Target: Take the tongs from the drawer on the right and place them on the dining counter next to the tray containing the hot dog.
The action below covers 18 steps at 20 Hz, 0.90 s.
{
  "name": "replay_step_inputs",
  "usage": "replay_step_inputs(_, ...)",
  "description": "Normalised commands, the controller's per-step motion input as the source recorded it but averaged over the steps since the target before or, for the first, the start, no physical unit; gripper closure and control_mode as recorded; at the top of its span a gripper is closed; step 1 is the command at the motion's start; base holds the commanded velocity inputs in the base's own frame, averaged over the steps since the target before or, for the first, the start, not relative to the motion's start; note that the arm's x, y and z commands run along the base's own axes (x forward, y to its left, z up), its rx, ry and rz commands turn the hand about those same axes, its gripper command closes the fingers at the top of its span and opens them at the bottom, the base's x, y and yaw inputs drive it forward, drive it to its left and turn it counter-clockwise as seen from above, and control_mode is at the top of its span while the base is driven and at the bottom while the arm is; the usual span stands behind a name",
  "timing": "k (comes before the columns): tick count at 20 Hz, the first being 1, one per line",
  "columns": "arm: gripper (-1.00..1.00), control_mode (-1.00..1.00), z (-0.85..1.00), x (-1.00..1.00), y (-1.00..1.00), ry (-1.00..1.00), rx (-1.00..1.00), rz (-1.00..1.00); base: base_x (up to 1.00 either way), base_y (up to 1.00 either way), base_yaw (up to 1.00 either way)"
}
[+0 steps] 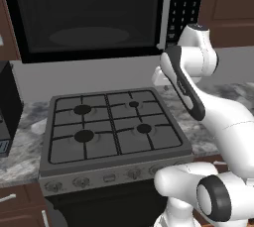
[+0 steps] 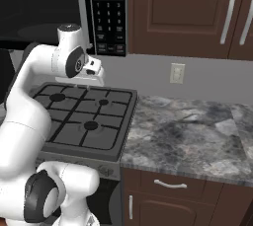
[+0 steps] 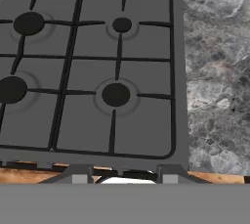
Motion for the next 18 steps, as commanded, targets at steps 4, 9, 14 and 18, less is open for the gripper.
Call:
replay_step_inputs(4, -1.00, -1.00, 0.00, -0.08, 0.00, 0.00, 0.00, 0.00, 0.00, 0.00, 0.00)
replay_step_inputs(9, -1.00, -1.00, -0.10, -0.42, -0.44, 0.00, 0.03, -0.15, 0.00, 0.00, 0.00)
replay_step_inputs(14, -1.00, -1.00, -0.26, -0.34, -0.77, 0.00, 0.04, -0.30, 0.00, 0.00, 0.00)
replay_step_inputs(18, -1.00, -1.00, -0.33, -0.21, -0.96, 0.00, 0.06, -0.40, 0.00, 0.00, 0.00)
